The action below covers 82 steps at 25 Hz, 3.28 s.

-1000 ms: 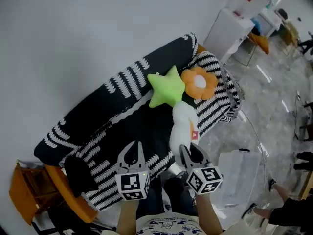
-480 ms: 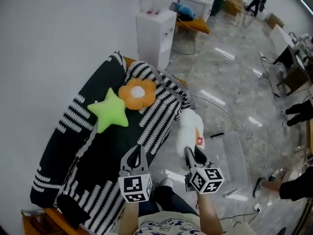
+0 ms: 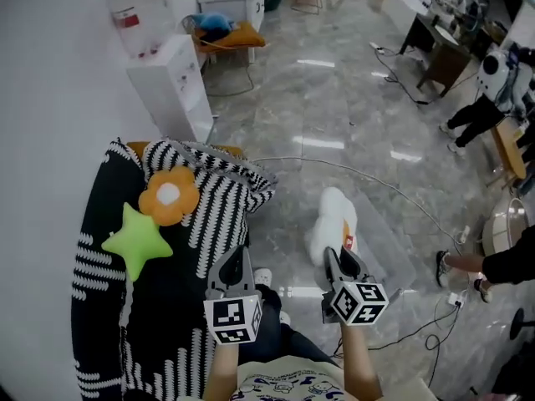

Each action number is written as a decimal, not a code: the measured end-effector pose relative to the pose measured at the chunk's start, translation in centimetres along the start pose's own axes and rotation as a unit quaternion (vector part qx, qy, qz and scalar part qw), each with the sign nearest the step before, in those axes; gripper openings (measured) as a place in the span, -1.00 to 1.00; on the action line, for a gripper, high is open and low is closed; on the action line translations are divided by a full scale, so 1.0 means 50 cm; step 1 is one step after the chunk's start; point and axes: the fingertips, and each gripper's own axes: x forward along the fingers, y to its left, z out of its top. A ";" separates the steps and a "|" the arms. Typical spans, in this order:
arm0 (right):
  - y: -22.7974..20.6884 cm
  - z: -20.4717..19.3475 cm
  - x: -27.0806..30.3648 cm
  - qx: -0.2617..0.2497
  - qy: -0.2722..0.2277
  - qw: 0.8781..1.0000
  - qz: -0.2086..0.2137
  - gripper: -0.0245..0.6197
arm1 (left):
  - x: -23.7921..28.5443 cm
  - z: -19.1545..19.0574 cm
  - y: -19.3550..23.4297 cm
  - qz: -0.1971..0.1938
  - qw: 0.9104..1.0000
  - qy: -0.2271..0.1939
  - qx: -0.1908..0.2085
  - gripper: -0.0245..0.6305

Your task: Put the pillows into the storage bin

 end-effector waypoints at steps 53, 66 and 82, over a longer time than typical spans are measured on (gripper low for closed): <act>-1.058 -0.604 0.717 0.396 0.103 0.873 -0.265 -0.50 | 1.026 -0.581 -0.357 -0.225 0.917 0.317 0.087 -0.88; -1.091 -0.739 0.786 0.433 0.114 0.867 -0.220 -0.25 | 1.064 -0.686 -0.375 -0.220 0.916 0.332 0.058 -0.88; -0.724 -0.229 0.758 0.054 0.097 0.991 -0.069 -0.14 | 1.042 -0.410 -0.307 -0.137 0.960 0.240 0.038 -0.88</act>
